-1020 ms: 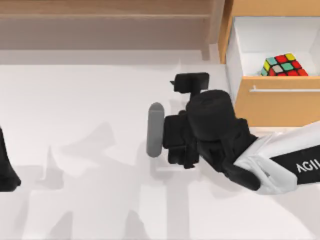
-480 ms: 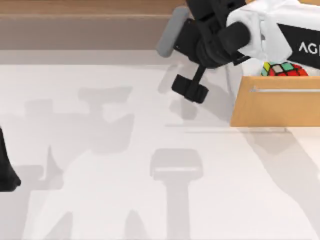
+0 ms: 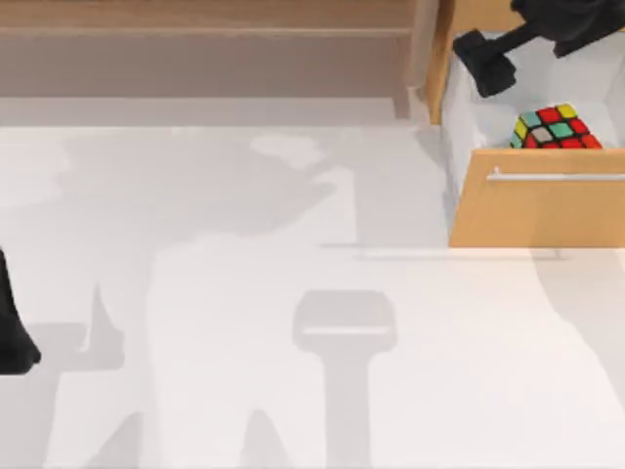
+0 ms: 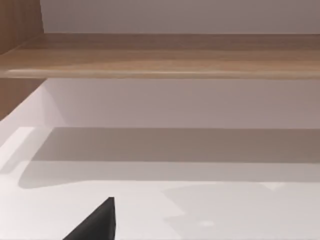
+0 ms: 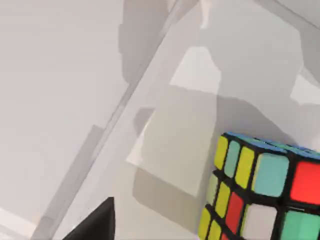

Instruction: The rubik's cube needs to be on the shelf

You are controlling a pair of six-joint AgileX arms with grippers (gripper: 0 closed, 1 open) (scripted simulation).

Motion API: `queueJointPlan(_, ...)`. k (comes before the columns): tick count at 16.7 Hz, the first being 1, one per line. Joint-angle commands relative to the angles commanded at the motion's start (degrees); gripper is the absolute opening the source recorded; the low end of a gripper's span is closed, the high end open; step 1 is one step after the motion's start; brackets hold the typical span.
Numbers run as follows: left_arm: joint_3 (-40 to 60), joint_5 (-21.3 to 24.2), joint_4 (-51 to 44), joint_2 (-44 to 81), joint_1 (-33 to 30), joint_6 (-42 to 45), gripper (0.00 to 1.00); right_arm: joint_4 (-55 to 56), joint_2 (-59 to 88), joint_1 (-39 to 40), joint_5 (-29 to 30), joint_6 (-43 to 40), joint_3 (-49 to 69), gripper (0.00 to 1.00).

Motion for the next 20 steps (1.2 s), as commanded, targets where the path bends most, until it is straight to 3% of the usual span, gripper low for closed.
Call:
queueJointPlan(7,0.0,0.0,0.0,0.0,0.0,0.0,1.0,-15.0,9.5,-7.3,-3.2,6.1,11.9,1.0)
queueJointPlan(14,0.0,0.0,0.0,0.0,0.0,0.0,1.0,-14.0,9.4,-7.2,-3.2,6.2,10.9,1.0)
queueJointPlan(20,0.0,0.0,0.0,0.0,0.0,0.0,1.0,-4.1,9.6,-6.9,-3.2,6.5,1.2,1.0)
